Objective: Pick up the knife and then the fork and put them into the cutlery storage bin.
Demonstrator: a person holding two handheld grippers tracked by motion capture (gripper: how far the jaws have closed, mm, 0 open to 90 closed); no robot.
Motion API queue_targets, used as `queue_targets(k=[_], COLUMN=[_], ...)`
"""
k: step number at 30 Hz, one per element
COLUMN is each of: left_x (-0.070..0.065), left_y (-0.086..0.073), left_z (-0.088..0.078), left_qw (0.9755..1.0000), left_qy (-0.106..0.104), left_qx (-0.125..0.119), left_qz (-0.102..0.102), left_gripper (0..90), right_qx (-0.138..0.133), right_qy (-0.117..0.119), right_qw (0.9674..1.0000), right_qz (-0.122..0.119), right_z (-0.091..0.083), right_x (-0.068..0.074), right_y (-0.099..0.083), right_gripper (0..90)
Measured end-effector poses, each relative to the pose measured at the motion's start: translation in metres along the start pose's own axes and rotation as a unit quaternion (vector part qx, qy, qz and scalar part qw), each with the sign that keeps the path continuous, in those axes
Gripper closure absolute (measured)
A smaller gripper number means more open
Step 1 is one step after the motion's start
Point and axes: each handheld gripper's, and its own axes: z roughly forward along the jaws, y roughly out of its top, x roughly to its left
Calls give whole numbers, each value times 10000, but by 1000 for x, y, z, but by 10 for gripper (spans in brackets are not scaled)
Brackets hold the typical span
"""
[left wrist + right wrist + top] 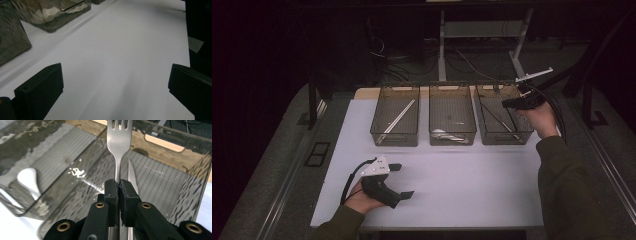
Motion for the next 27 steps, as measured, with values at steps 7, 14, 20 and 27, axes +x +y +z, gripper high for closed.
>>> queue_targets(k=[7,14,20,27], left_x=[0,0,0,0], left_y=[0,0,0,0], left_z=[0,1,1,0], left_qw=[10000,10000,10000,10000], left_qy=[-8,-9,-9,-8], left_qx=[5,12,16,8], left_qz=[14,16,12,11], left_gripper=[0,0,0,0], right_qx=[209,395,581,819], right_qy=[-1,20,55,6], right_qw=[9998,9992,9983,9966], right_qz=[40,102,34,29], right_z=[14,20,28,36], right_x=[-5,-8,-7,-4], right_y=[-13,-22,-25,-25], right_gripper=[847,847,847,845])
